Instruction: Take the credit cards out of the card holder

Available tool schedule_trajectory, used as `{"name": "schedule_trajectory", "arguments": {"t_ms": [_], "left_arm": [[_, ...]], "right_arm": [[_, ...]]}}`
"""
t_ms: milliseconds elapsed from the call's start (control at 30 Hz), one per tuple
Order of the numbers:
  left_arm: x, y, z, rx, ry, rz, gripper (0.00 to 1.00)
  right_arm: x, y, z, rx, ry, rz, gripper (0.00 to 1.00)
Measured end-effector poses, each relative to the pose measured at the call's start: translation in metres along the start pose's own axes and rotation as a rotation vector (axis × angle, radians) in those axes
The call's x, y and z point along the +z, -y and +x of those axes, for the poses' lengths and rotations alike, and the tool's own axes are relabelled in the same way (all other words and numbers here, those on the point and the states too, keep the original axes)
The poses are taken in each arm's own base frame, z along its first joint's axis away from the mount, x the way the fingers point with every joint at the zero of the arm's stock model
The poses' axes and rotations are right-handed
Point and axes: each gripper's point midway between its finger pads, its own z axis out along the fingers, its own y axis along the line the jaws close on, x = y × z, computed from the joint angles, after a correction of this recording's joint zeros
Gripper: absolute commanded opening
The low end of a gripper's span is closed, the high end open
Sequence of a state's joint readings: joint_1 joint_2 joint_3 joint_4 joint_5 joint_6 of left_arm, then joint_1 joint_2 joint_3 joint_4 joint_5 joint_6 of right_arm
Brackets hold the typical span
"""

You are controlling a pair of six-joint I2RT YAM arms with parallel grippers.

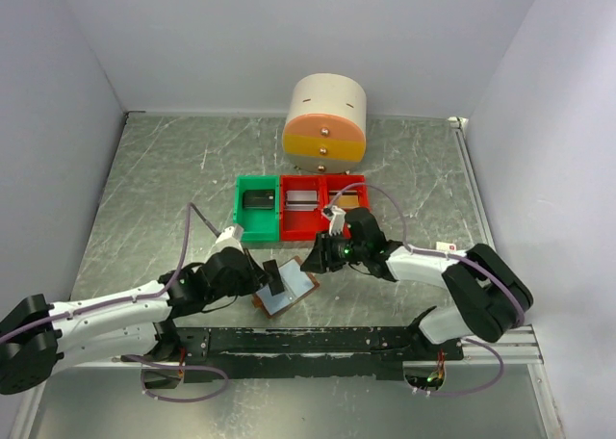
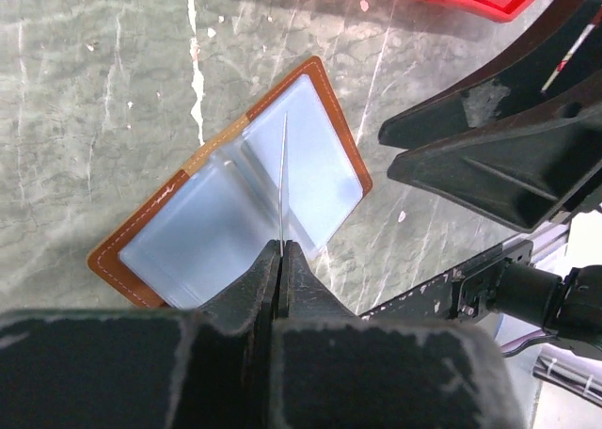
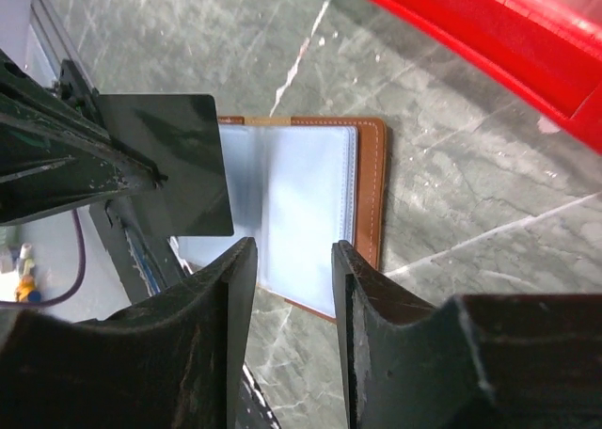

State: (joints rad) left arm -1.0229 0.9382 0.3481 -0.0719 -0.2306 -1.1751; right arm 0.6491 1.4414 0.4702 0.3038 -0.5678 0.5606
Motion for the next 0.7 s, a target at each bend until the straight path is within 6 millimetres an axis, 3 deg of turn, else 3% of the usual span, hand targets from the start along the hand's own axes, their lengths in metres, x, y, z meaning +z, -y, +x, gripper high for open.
{"name": "schedule_trajectory", "arguments": {"t_ms": [200, 433, 700], "left_arm": [[-0.006, 0.001, -0.008, 0.079, 0.009, -0.034, 0.07], [-0.015, 0.014, -0.026, 0.211, 0.044, -0.037, 0.07], [-0.025, 0.028, -0.045, 0.398, 0.057, -0.019, 0.07]], "right_arm": [[-0.013, -0.001, -0.021, -0.034, 0.105, 0.06, 0.44], [-0.048, 0.005, -0.049, -0.06, 0.308, 0.184, 0.76], [-0.096, 0.028, -0.068, -0.007, 0.551, 0.356, 0.87]]}}
